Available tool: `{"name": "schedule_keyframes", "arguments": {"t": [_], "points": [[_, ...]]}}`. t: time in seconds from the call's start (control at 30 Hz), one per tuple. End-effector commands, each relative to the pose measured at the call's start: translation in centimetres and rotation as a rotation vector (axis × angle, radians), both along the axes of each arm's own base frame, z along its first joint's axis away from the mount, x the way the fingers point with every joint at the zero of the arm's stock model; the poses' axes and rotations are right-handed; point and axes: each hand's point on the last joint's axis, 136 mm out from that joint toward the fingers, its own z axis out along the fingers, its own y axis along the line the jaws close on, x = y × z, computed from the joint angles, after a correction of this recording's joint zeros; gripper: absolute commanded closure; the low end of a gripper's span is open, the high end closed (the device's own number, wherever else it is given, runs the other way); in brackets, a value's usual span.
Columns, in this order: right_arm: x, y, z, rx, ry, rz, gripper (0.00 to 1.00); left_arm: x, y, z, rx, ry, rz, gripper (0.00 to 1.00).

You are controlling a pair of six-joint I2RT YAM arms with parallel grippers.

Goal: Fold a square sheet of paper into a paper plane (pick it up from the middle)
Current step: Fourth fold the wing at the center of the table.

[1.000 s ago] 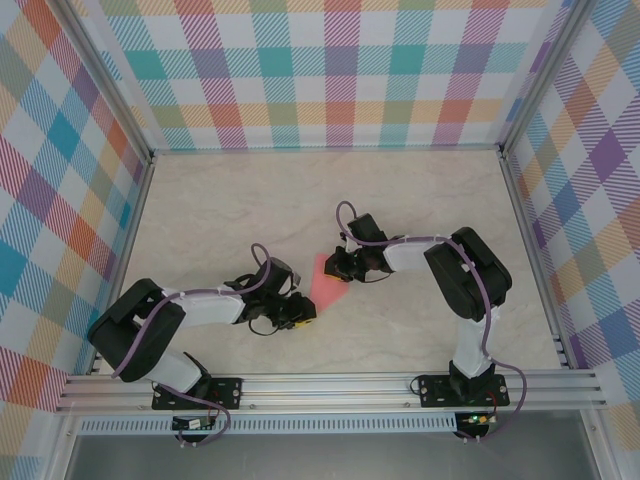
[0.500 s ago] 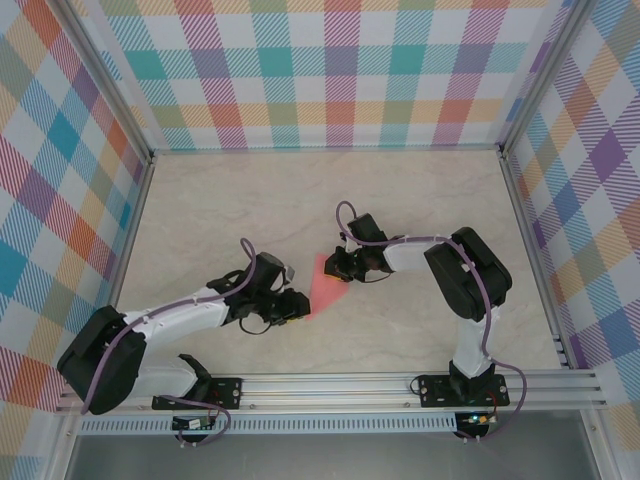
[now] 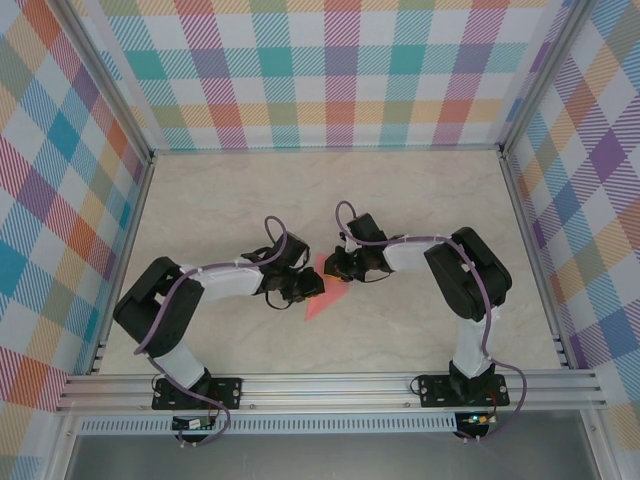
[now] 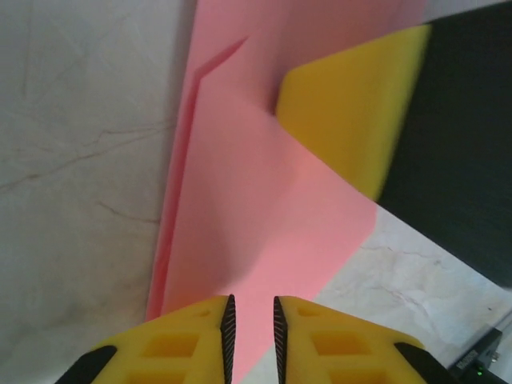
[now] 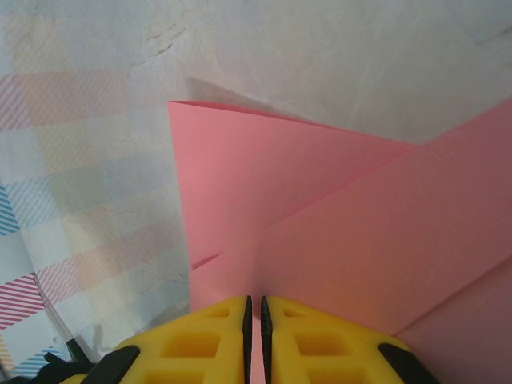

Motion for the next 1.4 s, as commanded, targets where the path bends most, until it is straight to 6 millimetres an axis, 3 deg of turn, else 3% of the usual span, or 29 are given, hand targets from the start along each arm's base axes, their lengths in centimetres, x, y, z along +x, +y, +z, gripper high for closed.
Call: {"name": "schedule_keyframes", "arguments": {"t": [0.0,0.23,0.3,0.4,0.7,1.1,1.37], "points": [[-1.3,-2.1,-2.6,-0.125,0.054,-0.014,0.85,0.4,0.5,-1.0,0.031,0.002,0.002,0.81],[-0.5,-1.4,1.3,-0.080,0.006,-0.008,0.77,-1.4,2.0,-3.2,0.063,0.042,0.011,0.82],[-0.4,-2.0,3.0,-0.091,-0.024,-0.029,0.73,-1.6,2.2,-3.3,0.063,0.044,0.013,0.82],[-0.9,-3.5,3.9,-0.141,-0.014,-0.082,0.68,-1.6,2.2,-3.2,0.057,0.039,0.016,0.82],[-4.5,-5.1,2.5,-0.086,0.108,-0.189,0.62,-1.5,2.0,-2.7,0.050,0.031,0.009,0.82],[-4.9,-4.2,1.1,-0.034,0.169,-0.205,0.62,-1.7,2.1,-2.9,0.052,0.043,0.010,0.81],[-5.5,-5.1,0.6,-0.078,0.183,-0.225,0.62,-1.5,1.8,-2.8,0.048,0.042,0.011,0.81]]}}
